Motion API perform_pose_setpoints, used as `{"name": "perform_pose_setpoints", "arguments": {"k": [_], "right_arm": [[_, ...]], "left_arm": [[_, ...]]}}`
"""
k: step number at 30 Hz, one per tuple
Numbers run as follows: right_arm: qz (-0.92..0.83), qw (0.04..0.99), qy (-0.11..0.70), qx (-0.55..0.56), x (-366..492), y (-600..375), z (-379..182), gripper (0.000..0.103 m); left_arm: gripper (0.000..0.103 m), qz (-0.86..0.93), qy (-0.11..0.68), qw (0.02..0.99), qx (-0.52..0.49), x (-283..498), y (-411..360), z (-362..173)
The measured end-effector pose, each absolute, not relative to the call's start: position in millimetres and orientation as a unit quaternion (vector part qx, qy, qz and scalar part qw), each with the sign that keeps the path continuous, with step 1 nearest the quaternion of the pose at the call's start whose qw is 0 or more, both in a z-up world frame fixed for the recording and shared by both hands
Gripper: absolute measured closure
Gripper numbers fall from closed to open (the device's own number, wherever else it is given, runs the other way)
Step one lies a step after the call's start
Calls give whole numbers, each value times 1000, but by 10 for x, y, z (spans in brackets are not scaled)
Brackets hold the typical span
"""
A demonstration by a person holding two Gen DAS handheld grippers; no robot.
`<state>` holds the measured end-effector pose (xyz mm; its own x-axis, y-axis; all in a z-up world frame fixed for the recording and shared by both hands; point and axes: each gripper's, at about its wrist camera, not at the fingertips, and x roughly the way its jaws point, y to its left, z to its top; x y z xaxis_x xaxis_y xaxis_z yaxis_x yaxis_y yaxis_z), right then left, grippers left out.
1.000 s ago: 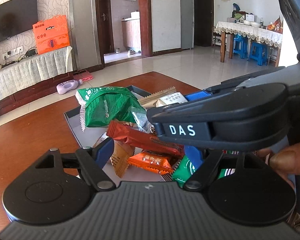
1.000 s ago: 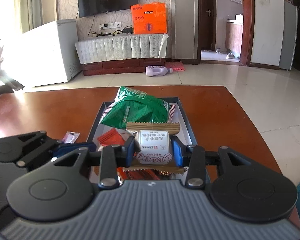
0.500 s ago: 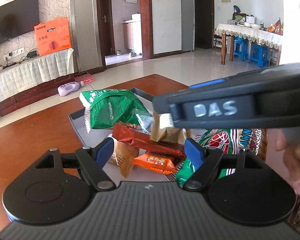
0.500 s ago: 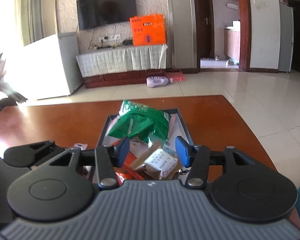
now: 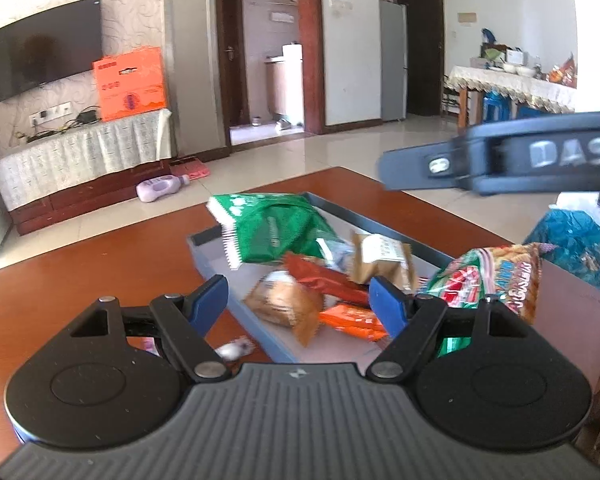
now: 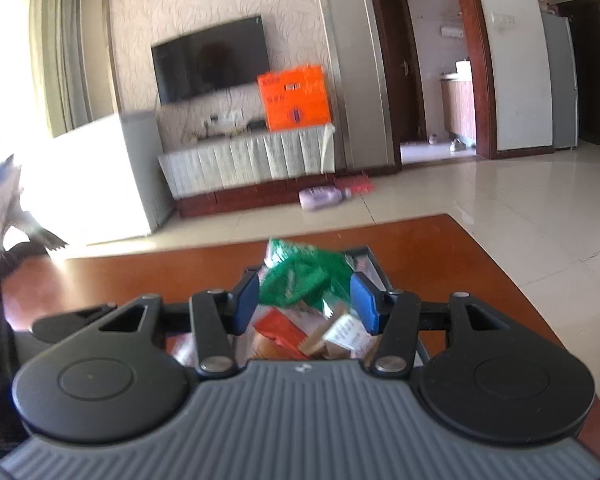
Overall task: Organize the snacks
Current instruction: 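Open the right gripper to release the pastry into the box, then grasp the clear spoon packet with the left gripper while the right grasps the small clear candy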
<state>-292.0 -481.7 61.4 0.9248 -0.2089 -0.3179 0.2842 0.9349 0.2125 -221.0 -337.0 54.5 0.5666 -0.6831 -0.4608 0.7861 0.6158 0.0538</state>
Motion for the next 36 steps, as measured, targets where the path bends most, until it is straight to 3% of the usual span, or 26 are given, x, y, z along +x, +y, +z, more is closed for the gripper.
{"name": "perform_pose_setpoints", "arguments": {"k": [15,18,29,32,35,36], "right_arm": [[-20,976,212,35,-2594,-4195,474,52],[9,970,243,20,-2440,-4064,378,56],[22,949,314,15,-2155,-3906,157,56],[17,946,322,25,-2083,-3936,103,56],[12,942,334,33,-1978,-3932,56,56],[9,941,337,34,-1967,-3926,39,56]], "left_arm": [[22,-295,232,923,88,-1517,-2338,597],[22,-292,241,921,93,-1442,-2336,535],[22,-311,300,896,102,-1188,-2837,126],[31,-308,311,892,115,-1152,-2956,42],[48,-304,317,891,115,-1123,-2948,-4],[58,-301,318,892,113,-1110,-2923,5]]}}
